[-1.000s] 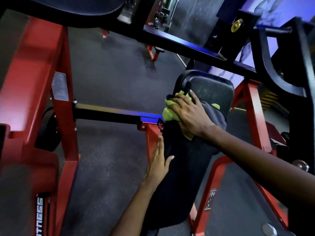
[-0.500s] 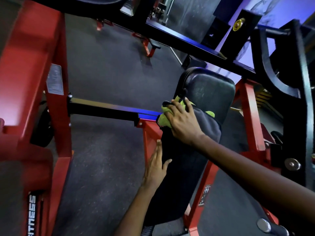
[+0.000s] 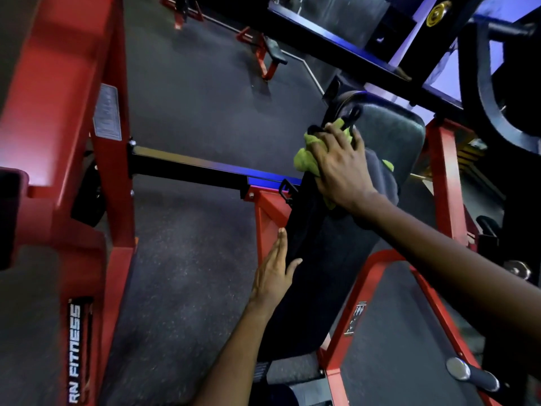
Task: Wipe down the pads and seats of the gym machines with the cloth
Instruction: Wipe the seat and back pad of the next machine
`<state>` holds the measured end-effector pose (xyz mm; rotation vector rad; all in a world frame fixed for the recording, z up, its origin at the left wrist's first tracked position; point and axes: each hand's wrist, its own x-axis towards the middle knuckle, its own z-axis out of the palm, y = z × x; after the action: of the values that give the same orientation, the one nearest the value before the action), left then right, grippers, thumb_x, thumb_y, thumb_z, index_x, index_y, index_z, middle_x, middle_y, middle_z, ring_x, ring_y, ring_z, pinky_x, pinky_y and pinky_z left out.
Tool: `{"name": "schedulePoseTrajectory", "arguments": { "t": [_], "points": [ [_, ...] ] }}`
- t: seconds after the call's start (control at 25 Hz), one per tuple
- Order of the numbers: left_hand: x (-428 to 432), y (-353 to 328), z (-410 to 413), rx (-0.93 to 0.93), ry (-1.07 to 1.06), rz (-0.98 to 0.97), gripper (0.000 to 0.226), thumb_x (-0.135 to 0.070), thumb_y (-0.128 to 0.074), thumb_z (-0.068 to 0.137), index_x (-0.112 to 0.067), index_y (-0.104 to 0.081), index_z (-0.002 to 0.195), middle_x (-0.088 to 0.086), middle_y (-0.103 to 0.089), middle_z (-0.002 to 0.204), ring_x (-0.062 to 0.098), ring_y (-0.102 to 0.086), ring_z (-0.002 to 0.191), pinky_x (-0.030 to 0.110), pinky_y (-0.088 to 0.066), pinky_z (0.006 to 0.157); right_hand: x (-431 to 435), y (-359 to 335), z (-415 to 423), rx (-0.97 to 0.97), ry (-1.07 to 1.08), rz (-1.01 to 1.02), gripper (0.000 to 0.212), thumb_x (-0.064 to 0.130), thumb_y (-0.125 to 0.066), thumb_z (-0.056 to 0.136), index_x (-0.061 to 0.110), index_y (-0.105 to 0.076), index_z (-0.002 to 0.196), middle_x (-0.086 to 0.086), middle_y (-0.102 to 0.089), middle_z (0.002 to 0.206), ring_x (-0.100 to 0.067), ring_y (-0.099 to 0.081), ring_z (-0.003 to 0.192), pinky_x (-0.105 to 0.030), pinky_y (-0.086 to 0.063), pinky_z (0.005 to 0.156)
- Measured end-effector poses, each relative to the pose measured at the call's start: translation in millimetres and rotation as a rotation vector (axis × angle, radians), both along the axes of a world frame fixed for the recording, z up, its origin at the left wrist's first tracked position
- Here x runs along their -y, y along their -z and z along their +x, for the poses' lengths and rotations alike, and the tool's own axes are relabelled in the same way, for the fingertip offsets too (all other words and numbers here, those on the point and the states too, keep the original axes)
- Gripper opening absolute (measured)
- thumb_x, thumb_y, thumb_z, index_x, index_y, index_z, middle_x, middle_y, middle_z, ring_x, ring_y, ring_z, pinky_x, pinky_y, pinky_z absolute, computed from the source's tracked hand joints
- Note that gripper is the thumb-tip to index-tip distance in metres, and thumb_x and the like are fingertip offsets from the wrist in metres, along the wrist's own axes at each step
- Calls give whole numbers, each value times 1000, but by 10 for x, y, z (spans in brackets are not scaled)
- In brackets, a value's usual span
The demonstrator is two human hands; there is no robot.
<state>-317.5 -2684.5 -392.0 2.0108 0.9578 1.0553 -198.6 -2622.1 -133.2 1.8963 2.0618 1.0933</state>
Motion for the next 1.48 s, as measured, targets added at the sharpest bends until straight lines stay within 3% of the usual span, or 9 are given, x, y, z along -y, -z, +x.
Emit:
{"name": "schedulePoseTrajectory", "arguments": {
  "t": [0.24,0.48,0.68,0.84,0.96,1.04,1.16,1.36,1.48],
  "points": [
    [104,54,-103,-119,-67,43,82,-38,-75,87,-2,-38,151,10,-46,152,16,-47,134,9,-18,110,460,735,-176,16,-30,-133,54,41,-58,93,10,-56,137,-12,-51,146,-33,-40,142,-63,-22,117],
    [180,-65,-178,-194,-94,56,83,-43,-77,83,-3,-44,148,8,-53,147,17,-60,123,20,-49,90,152,114,-103,-199,-89,-33,50,29,-58,92,11,-44,136,-9,-60,130,-28,-52,128,-56,-31,113],
    [157,13,-164,-186,-34,-8,78,-38,-65,95,-5,-29,155,7,-36,159,20,-46,139,19,-30,106,271,494,-23,-186,-117,-14,55,42,-63,94,13,-54,139,-4,-48,154,-26,-35,148,-57,-20,121],
    [153,-15,-157,-178,13,-48,75,-37,-58,100,-7,-21,158,6,-26,163,21,-37,145,22,-27,111,594,828,40,-151,-140,-88,60,36,-66,92,14,-51,145,-4,-40,160,-28,-29,151,-57,-27,117],
    [177,-29,-169,-195,-11,-20,74,-36,-59,99,-6,-24,157,9,-30,162,24,-41,143,24,-27,112,668,865,65,-25,-216,-205,61,31,-62,87,18,-51,145,-3,-42,159,-28,-33,149,-53,-31,109],
    [183,-68,-149,-205,29,-85,75,-37,-52,102,-10,-12,159,7,-23,165,24,-38,144,30,-35,112,579,723,86,32,-242,-212,61,27,-63,84,18,-53,143,-4,-44,157,-29,-35,146,-51,-34,103],
    [204,-114,-111,-222,19,-167,77,-36,-49,103,-16,-1,161,4,-20,166,25,-41,142,36,-41,106,421,481,88,-60,-166,-99,61,29,-69,82,24,-56,141,-5,-45,155,-30,-36,142,-46,-33,101],
    [442,-164,64,-32,-127,-366,75,-25,-55,101,-21,-9,161,1,-20,166,18,-25,150,22,-14,119,684,991,159,-219,-227,24,54,31,-76,84,22,-63,136,-7,-52,145,-32,-39,135,-50,-33,105],
    [539,-46,114,75,-129,-415,76,-31,-56,101,-27,-9,161,-5,-16,166,15,-21,151,31,-25,121,728,980,291,-167,-295,-93,56,30,-73,84,24,-62,138,-6,-53,146,-31,-40,137,-50,-32,108]
  ]
}}
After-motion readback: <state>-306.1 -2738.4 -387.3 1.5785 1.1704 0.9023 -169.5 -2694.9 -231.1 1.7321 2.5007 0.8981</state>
